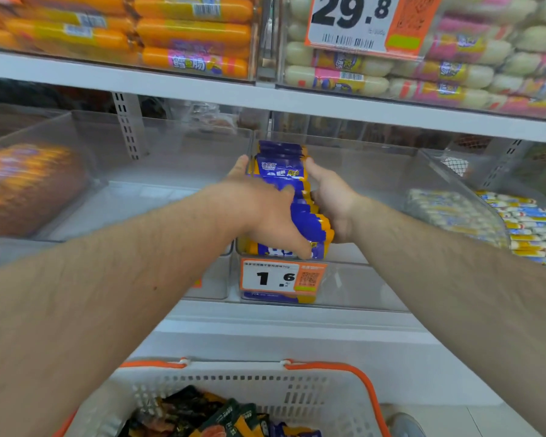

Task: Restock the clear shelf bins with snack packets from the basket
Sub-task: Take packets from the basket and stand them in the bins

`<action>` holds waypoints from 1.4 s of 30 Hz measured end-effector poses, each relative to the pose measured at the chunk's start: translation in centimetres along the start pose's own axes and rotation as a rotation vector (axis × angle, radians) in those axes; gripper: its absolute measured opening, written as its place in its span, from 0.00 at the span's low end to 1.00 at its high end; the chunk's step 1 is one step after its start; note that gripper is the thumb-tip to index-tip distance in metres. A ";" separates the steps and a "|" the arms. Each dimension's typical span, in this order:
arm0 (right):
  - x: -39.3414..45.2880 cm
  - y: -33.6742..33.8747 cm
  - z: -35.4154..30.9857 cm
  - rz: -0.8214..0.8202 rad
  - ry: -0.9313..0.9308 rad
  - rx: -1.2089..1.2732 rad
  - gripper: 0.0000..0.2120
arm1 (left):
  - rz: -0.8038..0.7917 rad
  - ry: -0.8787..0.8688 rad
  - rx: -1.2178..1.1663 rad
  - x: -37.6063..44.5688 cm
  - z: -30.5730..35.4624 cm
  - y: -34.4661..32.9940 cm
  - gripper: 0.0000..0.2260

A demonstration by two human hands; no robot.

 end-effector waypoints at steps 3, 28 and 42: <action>0.0 0.0 0.3 -0.002 -0.020 0.012 0.37 | -0.118 0.025 -0.029 0.0 0.2 0.3 0.27; -4.5 -0.9 0.3 0.067 -0.072 0.075 0.39 | 0.090 0.032 -0.193 1.6 -0.3 1.2 0.15; -15.2 -8.2 -0.7 0.500 0.854 -0.729 0.08 | 0.522 -0.123 -0.868 -12.7 -3.2 -2.1 0.20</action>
Point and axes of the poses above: each hand's wrist, its own x-axis towards the middle knuckle, its own y-axis out of the back of the hand, z = x × y, the point moved 5 cm from there along x, towards the middle knuckle, and after that the axes turned 8 degrees about y, right-handed, at the moved point
